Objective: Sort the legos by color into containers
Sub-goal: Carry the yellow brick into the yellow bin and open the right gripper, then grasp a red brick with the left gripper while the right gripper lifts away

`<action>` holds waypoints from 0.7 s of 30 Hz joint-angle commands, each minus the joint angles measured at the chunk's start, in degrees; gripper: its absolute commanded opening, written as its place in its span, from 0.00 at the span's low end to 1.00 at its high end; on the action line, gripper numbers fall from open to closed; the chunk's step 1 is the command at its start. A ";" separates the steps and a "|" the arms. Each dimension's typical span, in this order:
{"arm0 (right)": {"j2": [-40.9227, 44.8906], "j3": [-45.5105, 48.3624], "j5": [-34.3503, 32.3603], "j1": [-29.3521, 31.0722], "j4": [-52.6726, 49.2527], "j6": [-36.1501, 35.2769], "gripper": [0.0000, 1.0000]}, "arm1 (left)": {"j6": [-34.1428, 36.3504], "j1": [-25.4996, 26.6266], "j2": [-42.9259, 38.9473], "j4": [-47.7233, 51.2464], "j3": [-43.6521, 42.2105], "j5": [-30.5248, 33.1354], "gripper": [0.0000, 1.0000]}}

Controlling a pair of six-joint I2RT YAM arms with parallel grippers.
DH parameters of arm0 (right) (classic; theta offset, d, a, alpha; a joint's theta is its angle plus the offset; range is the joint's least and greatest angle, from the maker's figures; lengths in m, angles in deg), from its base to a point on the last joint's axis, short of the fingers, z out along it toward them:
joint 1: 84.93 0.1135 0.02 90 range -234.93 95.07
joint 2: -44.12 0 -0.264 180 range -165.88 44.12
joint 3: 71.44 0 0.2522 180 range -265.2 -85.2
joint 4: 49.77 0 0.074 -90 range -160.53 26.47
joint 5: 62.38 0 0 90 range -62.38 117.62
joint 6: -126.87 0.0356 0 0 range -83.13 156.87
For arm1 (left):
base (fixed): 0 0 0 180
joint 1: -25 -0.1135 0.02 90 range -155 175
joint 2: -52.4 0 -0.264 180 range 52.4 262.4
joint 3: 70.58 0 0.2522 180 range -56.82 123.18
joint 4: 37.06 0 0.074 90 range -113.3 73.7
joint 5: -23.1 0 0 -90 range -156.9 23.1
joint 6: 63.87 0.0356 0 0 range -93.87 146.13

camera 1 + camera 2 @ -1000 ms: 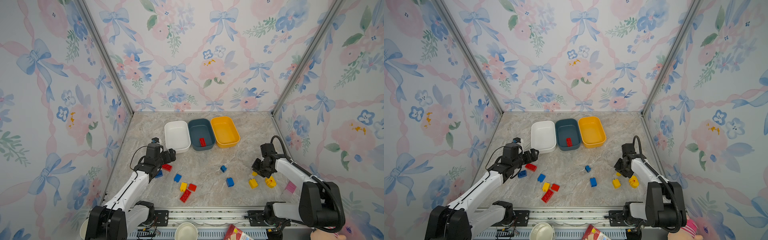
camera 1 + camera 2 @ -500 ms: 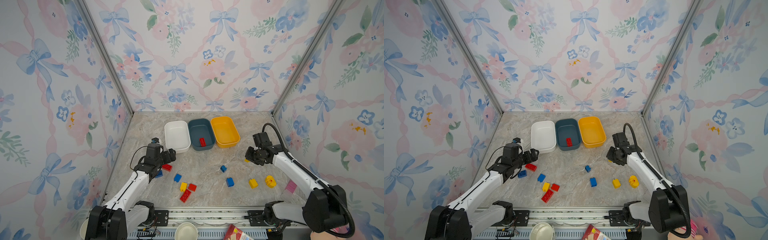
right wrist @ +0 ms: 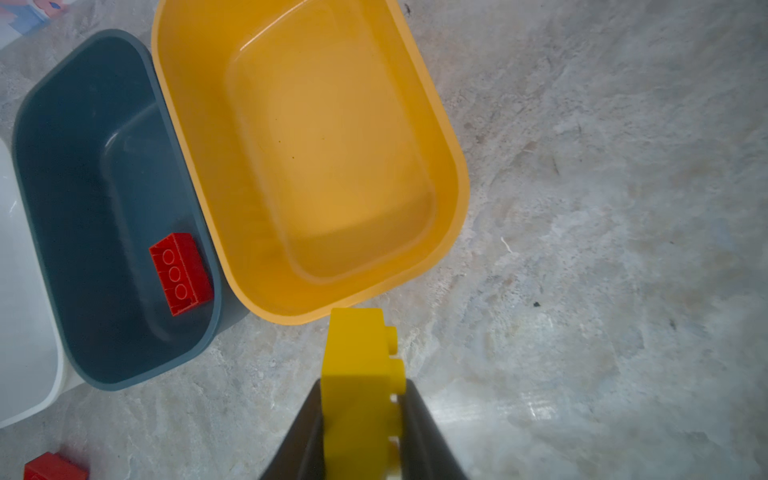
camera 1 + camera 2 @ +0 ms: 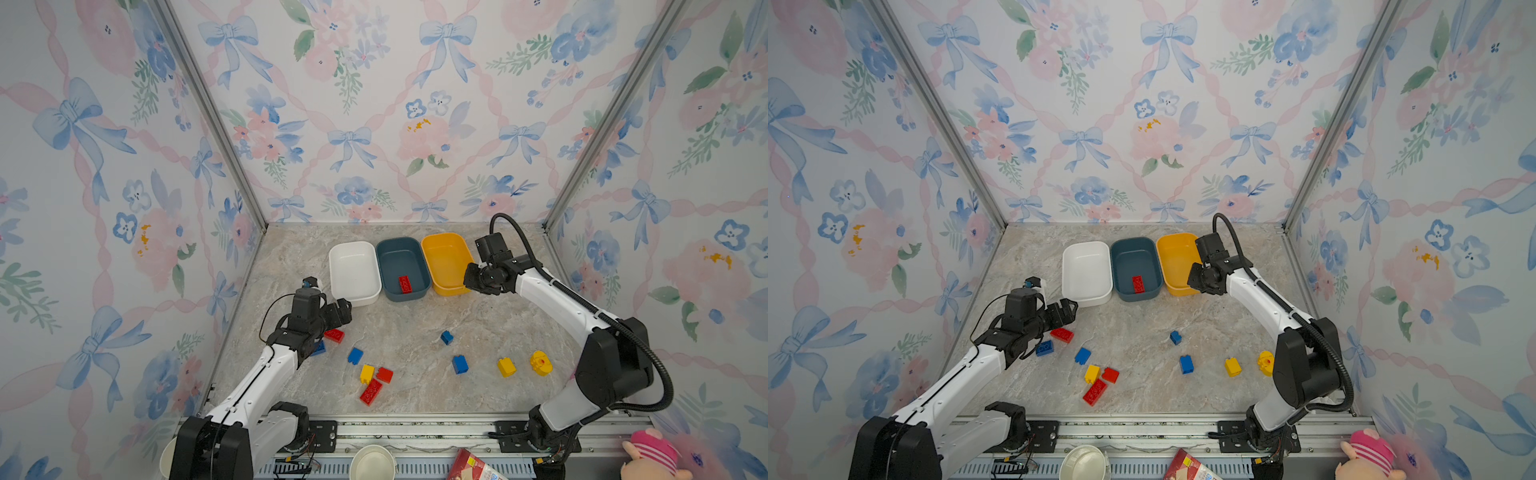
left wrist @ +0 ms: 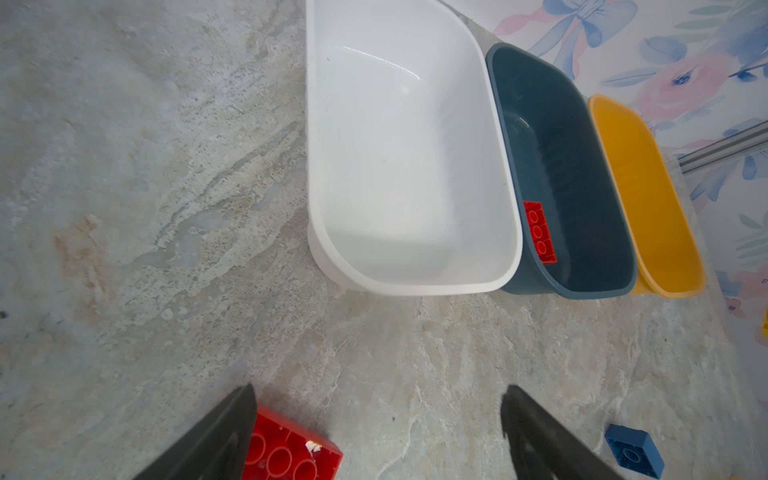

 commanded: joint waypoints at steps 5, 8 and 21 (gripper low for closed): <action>-11.72 -10.63 1.48 0.43 3.20 -2.51 0.30 | -0.48 0.29 -0.88 0.72 -1.07 0.66 0.94; -16.86 -14.33 2.66 0.44 3.23 -2.60 0.30 | -0.54 0.25 -1.22 1.28 -1.02 0.82 0.94; -24.65 -19.38 5.13 0.60 3.81 -1.90 0.48 | -1.66 0.29 -3.95 4.55 -1.85 0.70 0.94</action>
